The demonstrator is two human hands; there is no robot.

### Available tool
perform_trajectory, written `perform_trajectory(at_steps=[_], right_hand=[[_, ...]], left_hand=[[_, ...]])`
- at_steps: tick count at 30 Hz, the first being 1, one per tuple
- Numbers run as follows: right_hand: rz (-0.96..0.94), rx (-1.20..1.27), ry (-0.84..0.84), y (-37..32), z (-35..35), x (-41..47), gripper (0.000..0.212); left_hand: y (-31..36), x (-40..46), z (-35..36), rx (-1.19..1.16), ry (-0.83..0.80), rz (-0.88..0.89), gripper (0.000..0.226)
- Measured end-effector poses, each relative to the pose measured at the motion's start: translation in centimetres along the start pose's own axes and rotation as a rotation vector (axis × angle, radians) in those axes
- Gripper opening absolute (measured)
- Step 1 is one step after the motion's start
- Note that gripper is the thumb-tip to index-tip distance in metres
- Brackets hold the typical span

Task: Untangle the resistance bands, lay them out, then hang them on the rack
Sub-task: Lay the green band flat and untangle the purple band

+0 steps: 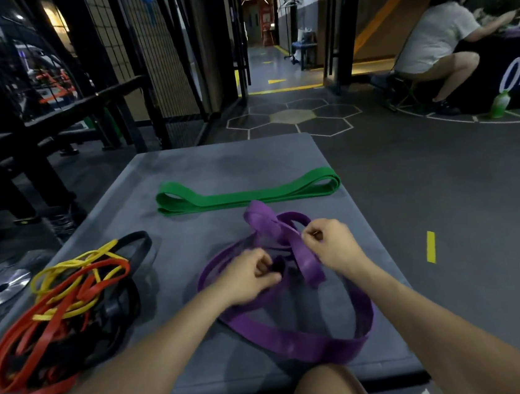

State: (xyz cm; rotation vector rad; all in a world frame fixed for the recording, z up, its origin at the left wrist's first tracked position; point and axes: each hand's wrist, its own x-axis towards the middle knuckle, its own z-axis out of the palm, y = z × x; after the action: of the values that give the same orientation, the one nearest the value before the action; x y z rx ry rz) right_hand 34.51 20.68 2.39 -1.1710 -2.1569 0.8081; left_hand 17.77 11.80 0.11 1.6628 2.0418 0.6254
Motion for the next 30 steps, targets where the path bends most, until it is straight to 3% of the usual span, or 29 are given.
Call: perform_trajectory(at_steps=[3, 7, 13, 16, 22, 25, 30], right_hand=[[0.049, -0.001, 0.053, 0.5, -0.3, 0.0, 0.015], [0.03, -0.028, 0.072, -0.3, -1.0, -0.1, 0.018], [-0.102, -0.081, 0.115, -4.1, -2.5, 0.8, 0.017], [-0.191, -0.094, 0.127, -7.1, -3.1, 1.3, 0.018], [-0.265, -0.161, 0.133, -12.8, -4.3, 2.6, 0.02], [-0.379, 0.115, 0.111, -17.0, -5.5, 2.0, 0.027], [-0.473, 0.724, -0.107, -22.7, -6.5, 0.1, 0.039]], left_hand=[[0.0, -0.9, 0.9, 0.255, -0.091, -0.006, 0.034], [1.0, -0.9, 0.1, 0.291, 0.059, 0.047, 0.028], [2.6, -1.3, -8.7, -0.464, 0.303, 0.057, 0.02], [4.3, -3.2, -12.9, -0.582, 0.301, 0.137, 0.03], [8.1, -5.7, -19.2, -0.903, 0.356, 0.275, 0.028], [10.0, -6.5, -21.5, -0.951, 0.347, 0.339, 0.028], [12.0, -7.2, -23.4, -0.939, 0.379, 0.385, 0.032]])
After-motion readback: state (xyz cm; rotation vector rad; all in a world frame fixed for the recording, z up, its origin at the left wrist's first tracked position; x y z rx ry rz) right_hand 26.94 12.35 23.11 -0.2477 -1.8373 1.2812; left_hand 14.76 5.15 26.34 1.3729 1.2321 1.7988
